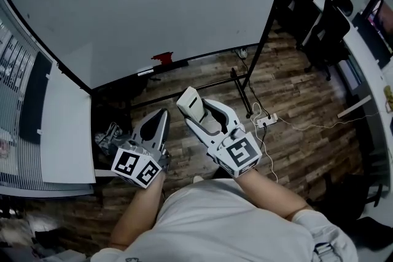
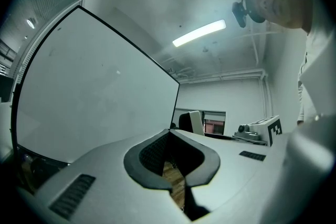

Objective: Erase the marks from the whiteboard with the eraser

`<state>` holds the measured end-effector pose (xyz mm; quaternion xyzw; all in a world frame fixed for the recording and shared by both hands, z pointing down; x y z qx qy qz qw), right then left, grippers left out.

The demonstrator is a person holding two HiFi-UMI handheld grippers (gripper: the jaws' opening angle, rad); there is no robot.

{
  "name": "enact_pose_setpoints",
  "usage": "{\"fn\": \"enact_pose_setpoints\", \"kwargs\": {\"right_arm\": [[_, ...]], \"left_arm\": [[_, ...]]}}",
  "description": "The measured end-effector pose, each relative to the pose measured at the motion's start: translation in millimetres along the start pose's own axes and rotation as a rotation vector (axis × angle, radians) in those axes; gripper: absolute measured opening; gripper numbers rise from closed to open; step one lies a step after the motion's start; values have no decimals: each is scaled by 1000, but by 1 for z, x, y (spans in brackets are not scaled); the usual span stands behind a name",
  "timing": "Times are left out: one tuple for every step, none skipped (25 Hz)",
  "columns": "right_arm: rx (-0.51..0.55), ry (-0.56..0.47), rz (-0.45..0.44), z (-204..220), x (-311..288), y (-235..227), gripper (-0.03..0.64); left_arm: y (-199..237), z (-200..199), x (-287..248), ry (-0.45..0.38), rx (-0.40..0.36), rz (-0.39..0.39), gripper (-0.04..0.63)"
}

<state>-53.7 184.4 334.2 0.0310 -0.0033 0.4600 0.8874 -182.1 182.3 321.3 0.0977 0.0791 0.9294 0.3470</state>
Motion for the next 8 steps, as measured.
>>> {"fn": "enact_pose_setpoints", "kwargs": {"right_arm": [[0, -1, -1, -1, 1, 1, 245], [-1, -2, -2, -1, 2, 3, 245], [-2, -3, -2, -1, 3, 4, 245], [-3, -3, -2, -1, 5, 5, 245], [-5, -1, -1, -1, 6, 6, 245], [-6, 0, -1, -1, 6, 7, 245], [-7, 1, 0, -1, 6, 8, 245], [-8, 2, 0, -1, 6, 9, 245]], "left_arm": [[-1, -1, 1, -2, -3, -1, 6], [-2, -1, 3, -3, -5, -2, 6], [-3, 0, 5, -3, -6, -2, 6], [-4, 0, 6, -3, -5, -3, 6], [-5, 0, 7, -3, -4, -3, 6], [-6, 0, 8, -3, -2, -4, 6], [-6, 0, 9, -4, -1, -5, 6], [-6, -1, 10, -4, 0, -7, 6]]}}
Point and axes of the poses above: the fingertips, and each gripper's own axes: x backward along the fingers, y to its left, z out of its underside, the point moved 4 cm from there along x, backward along the fingers, and after that the axes turned 10 degrees about z, right-handed, at the moved point
